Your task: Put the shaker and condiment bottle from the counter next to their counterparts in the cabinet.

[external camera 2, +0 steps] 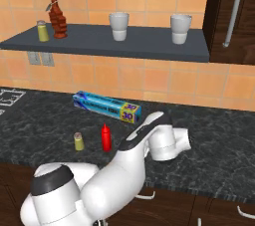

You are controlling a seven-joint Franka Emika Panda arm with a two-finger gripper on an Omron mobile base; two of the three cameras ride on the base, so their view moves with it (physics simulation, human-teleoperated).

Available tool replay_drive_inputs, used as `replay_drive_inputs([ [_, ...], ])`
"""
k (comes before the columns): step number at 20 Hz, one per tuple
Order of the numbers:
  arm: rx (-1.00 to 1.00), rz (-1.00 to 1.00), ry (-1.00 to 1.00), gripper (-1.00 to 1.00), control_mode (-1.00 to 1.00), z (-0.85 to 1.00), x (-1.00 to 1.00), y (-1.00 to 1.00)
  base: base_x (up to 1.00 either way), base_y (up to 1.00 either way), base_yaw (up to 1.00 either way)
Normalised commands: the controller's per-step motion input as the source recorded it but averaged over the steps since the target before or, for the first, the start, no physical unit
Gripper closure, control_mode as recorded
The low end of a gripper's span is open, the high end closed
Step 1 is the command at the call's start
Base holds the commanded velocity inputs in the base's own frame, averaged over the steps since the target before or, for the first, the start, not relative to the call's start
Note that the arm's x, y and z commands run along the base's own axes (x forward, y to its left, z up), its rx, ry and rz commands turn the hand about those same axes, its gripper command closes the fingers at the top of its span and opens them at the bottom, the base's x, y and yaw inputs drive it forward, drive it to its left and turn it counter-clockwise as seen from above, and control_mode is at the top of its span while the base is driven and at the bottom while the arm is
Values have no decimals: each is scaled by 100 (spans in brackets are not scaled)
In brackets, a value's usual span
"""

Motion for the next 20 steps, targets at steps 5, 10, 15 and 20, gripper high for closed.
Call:
replay_drive_inputs([
  [5, 0, 0, 0, -100, -100, -32, 46, 19, 0, 0, 0],
  [10, 0, 7, 0, -100, -100, -28, 62, -2, 0, 0, 0],
  [15, 0, 6, 0, -100, -100, -23, -2, -5, 0, 0, 0],
  [20, 0, 0, 0, -100, -100, -10, -14, 16, 0, 0, 0],
])
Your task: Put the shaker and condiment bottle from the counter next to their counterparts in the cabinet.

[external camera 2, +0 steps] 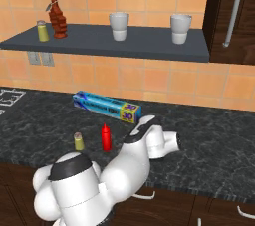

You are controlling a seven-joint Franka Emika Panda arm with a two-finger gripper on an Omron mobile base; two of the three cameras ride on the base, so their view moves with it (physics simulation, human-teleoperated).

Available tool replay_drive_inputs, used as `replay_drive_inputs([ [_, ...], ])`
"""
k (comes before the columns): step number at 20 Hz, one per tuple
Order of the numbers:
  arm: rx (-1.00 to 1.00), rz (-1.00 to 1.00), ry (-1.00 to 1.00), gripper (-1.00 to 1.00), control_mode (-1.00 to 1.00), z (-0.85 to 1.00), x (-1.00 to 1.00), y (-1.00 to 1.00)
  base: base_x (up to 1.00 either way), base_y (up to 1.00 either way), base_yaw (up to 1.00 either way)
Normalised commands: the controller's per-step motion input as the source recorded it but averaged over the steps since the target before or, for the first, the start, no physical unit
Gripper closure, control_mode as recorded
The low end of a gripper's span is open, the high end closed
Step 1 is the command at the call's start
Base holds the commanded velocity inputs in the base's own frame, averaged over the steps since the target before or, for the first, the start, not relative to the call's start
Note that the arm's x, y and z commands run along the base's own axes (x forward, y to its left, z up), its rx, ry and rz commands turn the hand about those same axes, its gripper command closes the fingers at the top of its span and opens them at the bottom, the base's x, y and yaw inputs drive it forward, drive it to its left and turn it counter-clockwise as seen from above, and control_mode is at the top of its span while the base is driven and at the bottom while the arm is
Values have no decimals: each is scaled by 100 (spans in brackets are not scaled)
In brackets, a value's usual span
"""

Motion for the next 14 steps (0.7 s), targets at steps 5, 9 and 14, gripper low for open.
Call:
replay_drive_inputs([
  [5, 0, -5, 1, -100, -100, 0, 26, 42, 0, 0, 0],
  [9, 0, -2, 5, -100, -100, 0, 33, 23, 0, 0, 0],
  [14, 0, 0, 2, -100, -100, 0, 2, 5, 0, 0, 0],
])
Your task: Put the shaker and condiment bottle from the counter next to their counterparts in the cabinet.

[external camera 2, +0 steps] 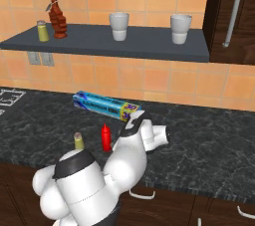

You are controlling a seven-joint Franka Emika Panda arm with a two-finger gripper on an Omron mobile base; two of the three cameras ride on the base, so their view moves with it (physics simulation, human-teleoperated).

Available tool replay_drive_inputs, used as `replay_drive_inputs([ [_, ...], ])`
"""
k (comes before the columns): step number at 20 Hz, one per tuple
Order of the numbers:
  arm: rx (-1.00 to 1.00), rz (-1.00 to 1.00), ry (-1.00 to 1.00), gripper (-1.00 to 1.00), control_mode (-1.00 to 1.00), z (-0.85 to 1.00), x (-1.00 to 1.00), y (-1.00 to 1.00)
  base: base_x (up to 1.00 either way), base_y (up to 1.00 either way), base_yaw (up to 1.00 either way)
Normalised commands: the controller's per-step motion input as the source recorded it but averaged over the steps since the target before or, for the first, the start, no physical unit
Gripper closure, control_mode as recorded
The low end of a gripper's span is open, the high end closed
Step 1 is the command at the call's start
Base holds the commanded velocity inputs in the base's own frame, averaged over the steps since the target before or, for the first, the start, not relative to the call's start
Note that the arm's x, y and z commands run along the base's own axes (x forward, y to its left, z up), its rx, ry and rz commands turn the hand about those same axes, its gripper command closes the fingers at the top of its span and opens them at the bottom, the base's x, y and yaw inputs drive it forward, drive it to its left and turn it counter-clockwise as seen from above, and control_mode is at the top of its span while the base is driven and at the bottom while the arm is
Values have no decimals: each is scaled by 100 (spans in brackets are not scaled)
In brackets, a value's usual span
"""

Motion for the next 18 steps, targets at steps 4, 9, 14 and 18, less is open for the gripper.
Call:
replay_drive_inputs([
  [4, 0, 0, 2, -100, -100, 0, 0, 0, 0, 0, 0],
  [9, 0, 0, 2, -100, -100, 0, 0, 16, 0, 0, 0],
  [14, 0, 0, 0, -100, -100, 0, 0, 1, 0, 0, 0],
  [18, 0, 0, 1, -100, -100, 0, -2, 0, 0, 0, 0],
])
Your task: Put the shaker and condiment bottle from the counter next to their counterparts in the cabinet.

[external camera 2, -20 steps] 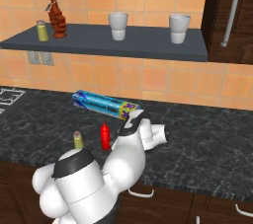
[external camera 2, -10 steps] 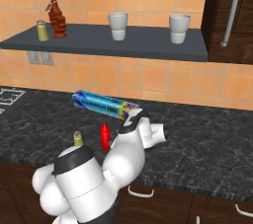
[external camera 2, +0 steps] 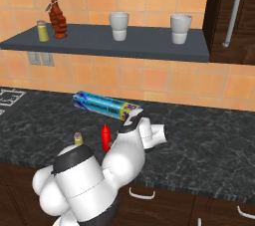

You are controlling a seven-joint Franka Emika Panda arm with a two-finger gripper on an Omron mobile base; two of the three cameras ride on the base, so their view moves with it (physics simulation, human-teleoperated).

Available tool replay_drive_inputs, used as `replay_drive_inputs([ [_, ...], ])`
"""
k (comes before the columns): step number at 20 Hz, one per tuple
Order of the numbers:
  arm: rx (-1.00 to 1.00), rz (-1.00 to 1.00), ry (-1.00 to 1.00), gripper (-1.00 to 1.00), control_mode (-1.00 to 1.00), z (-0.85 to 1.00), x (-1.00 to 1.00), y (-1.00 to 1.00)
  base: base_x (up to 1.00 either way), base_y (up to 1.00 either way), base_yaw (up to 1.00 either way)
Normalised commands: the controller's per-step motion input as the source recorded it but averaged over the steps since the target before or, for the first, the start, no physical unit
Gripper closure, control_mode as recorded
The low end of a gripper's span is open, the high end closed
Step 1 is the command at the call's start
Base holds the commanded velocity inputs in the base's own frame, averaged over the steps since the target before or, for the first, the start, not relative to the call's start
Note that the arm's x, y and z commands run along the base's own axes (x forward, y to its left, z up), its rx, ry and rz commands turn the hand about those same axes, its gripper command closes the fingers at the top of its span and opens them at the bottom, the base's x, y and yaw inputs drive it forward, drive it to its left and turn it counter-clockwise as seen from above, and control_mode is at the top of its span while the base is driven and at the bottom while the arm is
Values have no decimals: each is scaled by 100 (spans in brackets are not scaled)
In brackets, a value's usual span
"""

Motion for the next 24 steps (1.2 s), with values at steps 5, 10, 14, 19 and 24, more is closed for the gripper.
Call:
replay_drive_inputs([
  [5, 0, 0, 0, -100, -100, 0, -15, 6, 0, 0, 0],
  [10, 0, 0, 0, -100, -100, 0, -5, 31, 0, 0, 0],
  [14, 0, 0, 0, -100, -100, 0, 0, 36, 0, 0, 0],
  [19, 0, 0, 0, -100, -100, -2, 0, 31, 0, 0, 0],
  [24, -1, 0, 11, 100, -100, -2, 0, 22, 0, 0, 0],
])
